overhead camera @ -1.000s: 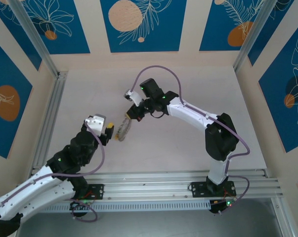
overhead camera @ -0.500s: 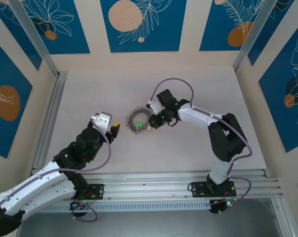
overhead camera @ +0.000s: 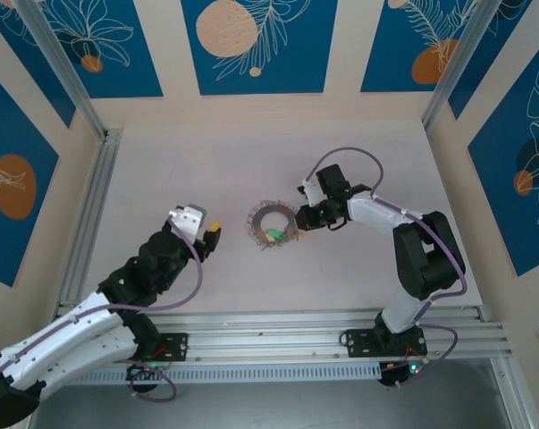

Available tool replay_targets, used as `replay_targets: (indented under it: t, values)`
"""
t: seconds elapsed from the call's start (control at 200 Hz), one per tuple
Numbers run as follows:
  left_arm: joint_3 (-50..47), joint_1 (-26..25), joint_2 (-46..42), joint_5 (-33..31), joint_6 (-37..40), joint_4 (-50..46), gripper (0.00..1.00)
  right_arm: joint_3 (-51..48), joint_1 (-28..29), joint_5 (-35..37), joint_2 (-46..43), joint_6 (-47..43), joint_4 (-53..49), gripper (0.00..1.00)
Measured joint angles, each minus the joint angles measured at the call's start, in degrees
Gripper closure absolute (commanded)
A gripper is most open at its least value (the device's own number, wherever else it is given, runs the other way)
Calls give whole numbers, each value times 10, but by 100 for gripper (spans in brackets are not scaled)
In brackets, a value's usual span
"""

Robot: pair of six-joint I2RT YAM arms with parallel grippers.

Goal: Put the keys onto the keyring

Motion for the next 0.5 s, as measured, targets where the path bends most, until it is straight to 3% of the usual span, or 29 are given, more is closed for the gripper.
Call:
replay_targets:
  t: [0.145, 0.23, 0.275, 0.325, 0.455, 0.49, 0.5]
  values:
    - [-1, 0, -21, 4, 0, -5, 31, -4, -20, -15, 0, 18, 18, 80]
    - [-1, 0, -27, 5, 0, -9, 29, -7, -22, -9, -10, 23, 25, 71]
    - [-1, 0, -29, 5, 0, -13, 25, -15, -19, 1, -29, 21, 32, 63]
    - [0, 0, -29, 7, 3, -19, 1, -30, -11, 17, -64, 24, 39, 53]
    - [10, 3, -13, 4, 0, -37, 0, -71, 28, 57, -204, 5, 74, 27]
    - [11, 7, -5, 3, 0, -38, 0, -80, 35, 63, -236, -2, 87, 3]
    - [11, 9, -2, 3, -2, -38, 0, -84, 37, 67, -253, 1, 91, 0]
